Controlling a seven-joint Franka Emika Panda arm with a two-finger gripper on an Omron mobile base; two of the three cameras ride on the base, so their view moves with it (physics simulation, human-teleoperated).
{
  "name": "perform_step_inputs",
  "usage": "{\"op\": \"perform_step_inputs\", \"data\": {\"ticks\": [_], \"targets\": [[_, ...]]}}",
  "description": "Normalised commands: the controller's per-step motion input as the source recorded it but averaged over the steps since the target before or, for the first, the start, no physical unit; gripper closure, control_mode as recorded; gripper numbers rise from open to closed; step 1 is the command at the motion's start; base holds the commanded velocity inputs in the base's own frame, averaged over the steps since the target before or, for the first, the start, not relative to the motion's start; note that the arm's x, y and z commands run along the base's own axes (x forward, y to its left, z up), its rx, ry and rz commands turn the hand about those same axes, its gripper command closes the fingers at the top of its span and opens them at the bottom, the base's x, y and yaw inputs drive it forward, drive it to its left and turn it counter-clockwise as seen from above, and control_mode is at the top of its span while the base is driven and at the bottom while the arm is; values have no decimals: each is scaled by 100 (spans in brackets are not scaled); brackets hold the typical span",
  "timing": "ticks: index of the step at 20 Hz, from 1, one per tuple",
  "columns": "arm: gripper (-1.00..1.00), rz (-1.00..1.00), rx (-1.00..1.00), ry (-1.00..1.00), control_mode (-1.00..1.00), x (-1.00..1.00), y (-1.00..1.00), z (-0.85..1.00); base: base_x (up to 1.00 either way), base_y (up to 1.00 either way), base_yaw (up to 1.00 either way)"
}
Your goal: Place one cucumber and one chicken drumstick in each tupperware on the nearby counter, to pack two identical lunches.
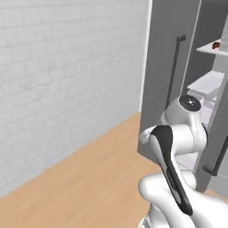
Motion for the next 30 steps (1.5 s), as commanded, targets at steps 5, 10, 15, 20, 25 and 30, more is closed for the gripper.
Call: {"op": "perform_step_inputs", "data": {"ticks": [5,10,15,20,25,30], "targets": [[-100,0,0,0,100,0,0,0,64,26,-50],[-100,0,0,0,100,0,0,0,49,21,-65],[-100,0,0,0,100,0,0,0,73,85,-65],[-100,0,0,0,100,0,0,0,71,66,-53],[-100,0,0,0,100,0,0,0,70,18,-45],[-100,0,0,0,100,0,0,0,71,0,-40]]}}
